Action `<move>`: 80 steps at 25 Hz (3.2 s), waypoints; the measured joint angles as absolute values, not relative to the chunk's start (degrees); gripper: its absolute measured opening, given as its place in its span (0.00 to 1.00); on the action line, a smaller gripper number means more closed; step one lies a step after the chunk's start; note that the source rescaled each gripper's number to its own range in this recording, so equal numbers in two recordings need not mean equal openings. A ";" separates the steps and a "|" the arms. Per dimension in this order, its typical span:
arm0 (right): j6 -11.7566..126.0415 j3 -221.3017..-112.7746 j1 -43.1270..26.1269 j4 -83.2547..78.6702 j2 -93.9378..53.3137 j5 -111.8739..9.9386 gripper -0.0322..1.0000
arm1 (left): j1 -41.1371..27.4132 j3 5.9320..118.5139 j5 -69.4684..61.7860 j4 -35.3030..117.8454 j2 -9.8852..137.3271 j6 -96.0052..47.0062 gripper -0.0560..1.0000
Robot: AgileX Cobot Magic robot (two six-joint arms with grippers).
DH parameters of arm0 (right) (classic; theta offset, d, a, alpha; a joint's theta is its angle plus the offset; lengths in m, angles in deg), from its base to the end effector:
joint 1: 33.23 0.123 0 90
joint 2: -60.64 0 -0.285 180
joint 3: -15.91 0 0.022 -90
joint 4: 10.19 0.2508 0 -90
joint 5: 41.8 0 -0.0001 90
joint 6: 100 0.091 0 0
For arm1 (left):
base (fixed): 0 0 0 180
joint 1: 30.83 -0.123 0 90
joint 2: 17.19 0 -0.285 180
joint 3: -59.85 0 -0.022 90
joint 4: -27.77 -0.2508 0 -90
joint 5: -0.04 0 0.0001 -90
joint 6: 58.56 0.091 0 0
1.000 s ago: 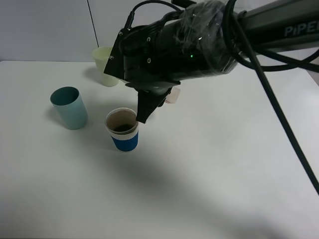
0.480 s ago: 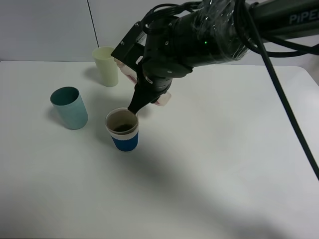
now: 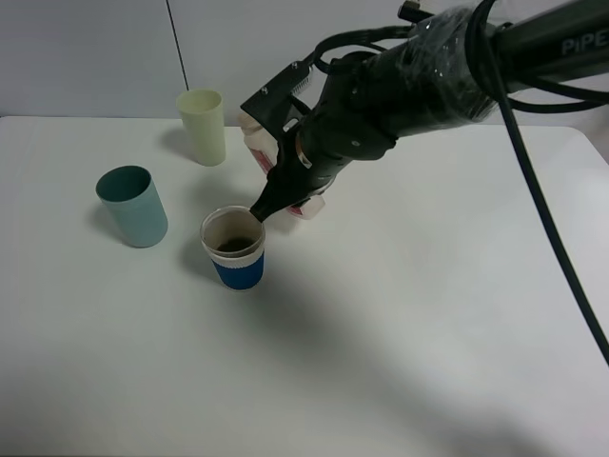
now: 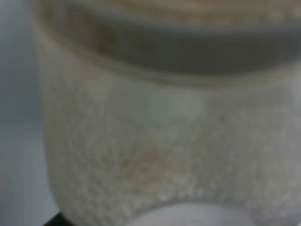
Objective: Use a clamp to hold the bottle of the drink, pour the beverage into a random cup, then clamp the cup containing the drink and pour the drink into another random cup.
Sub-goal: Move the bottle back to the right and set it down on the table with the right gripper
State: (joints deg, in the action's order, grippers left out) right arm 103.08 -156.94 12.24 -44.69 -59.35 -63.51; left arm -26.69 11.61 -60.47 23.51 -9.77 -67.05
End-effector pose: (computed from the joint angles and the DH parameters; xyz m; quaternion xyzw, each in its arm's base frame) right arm 0.2985 0.2762 0.1628 -0.4101 0.8566 -0.0040 0.3131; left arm -0.0060 0.0063 0.2794 -0.0338 0.8476 -0.0212 0.5292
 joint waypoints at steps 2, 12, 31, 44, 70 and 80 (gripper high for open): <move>103.03 -155.20 11.54 -44.26 -59.33 -61.67 0.03 | -26.69 11.61 -60.47 23.51 -9.77 -67.05 0.68; 102.72 -150.37 7.87 -43.90 -59.33 -52.87 0.03 | -26.69 11.61 -60.47 23.51 -9.77 -67.05 0.68; 95.82 -144.39 -2.64 -41.53 -59.28 -31.59 0.03 | -26.69 11.61 -60.47 23.51 -9.77 -67.05 0.68; 84.49 -142.72 -6.54 -41.01 -61.32 -21.79 0.03 | -26.69 11.61 -60.47 23.51 -9.77 -67.05 0.68; 79.69 -141.76 -6.80 -23.23 -67.81 -6.92 0.03 | -26.69 11.61 -60.47 23.51 -9.77 -67.09 0.68; 80.00 -141.76 -6.80 -18.54 -67.82 -10.65 0.03 | -26.69 11.61 -60.47 23.51 -9.77 -67.09 0.68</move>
